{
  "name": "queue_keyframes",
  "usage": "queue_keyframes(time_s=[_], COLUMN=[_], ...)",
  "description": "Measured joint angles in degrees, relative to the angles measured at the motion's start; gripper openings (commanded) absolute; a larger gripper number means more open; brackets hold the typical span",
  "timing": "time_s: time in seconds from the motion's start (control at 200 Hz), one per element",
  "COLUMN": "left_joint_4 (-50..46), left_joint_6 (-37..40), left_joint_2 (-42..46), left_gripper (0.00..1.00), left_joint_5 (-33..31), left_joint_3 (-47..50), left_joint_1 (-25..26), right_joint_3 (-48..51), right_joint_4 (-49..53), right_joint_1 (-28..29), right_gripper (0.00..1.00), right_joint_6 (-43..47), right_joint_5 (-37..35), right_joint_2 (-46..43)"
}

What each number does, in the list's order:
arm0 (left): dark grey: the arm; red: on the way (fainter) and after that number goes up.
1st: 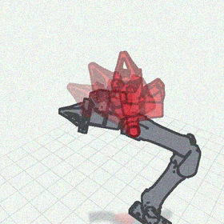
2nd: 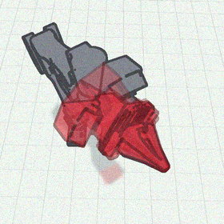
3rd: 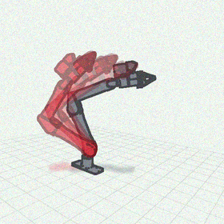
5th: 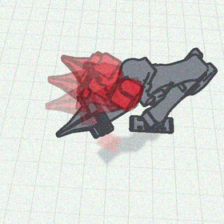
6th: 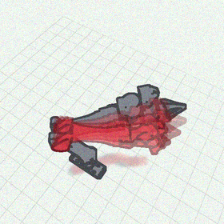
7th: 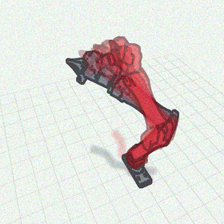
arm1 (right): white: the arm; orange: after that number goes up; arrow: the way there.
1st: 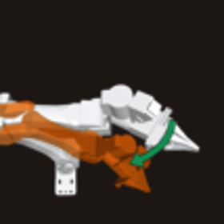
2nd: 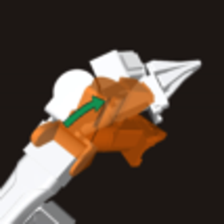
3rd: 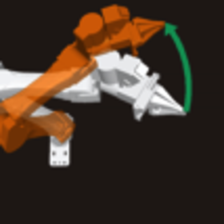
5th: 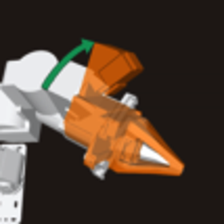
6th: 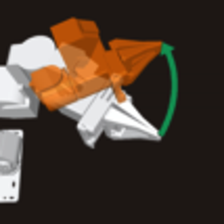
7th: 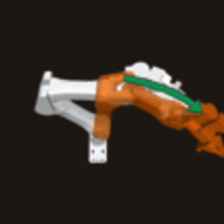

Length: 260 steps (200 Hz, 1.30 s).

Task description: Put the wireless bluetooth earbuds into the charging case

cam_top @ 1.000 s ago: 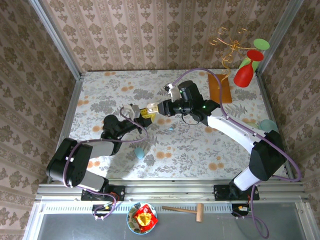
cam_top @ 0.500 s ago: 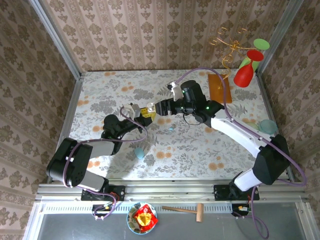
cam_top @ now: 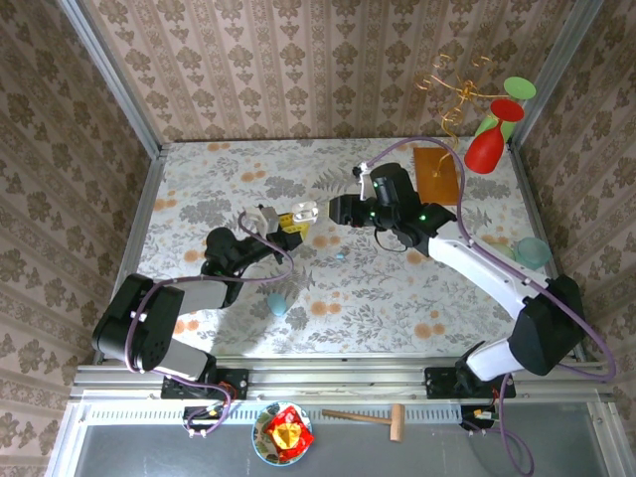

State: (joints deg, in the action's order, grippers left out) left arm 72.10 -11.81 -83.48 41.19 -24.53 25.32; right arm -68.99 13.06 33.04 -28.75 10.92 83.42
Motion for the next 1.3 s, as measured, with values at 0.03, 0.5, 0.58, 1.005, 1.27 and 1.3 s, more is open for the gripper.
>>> queue_keyframes(time_s=[0.03, 0.5, 0.58, 1.005, 1.27, 1.3], left_joint_4=[0.0, 0.0, 0.0, 0.0, 0.0, 0.0], left_joint_6=[0.0, 0.0, 0.0, 0.0, 0.5, 0.7], left_joint_2=[0.0, 0.7, 0.7, 0.7, 0.7, 0.7], left_gripper=[0.0, 0.0, 0.0, 0.0, 0.0, 0.0], left_joint_5=[0.0, 0.2, 0.2, -0.2, -1.2, -1.4], left_joint_3=[0.0, 0.0, 0.0, -0.3, -0.3, -0.3], left_joint_1=[0.1, 0.2, 0.2, 0.1, 0.2, 0.2], right_joint_3=[0.0, -1.5, -1.7, -3.9, -3.9, -3.9], right_joint_4=[0.0, 0.4, 0.4, 0.5, 2.9, 3.3], right_joint_1=[0.0, 0.0, 0.0, 0.0, 0.0, 0.1], right_gripper=[0.47, 0.49, 0.49, 0.54, 0.63, 0.63], right_joint_6=[0.0, 0.3, 0.4, 1.8, 2.0, 2.0], right_joint_5=[0.1, 4.0, 4.5, 5.4, 2.0, 1.4], right_joint_2=[0.4, 3.1, 3.2, 5.1, 3.1, 2.7])
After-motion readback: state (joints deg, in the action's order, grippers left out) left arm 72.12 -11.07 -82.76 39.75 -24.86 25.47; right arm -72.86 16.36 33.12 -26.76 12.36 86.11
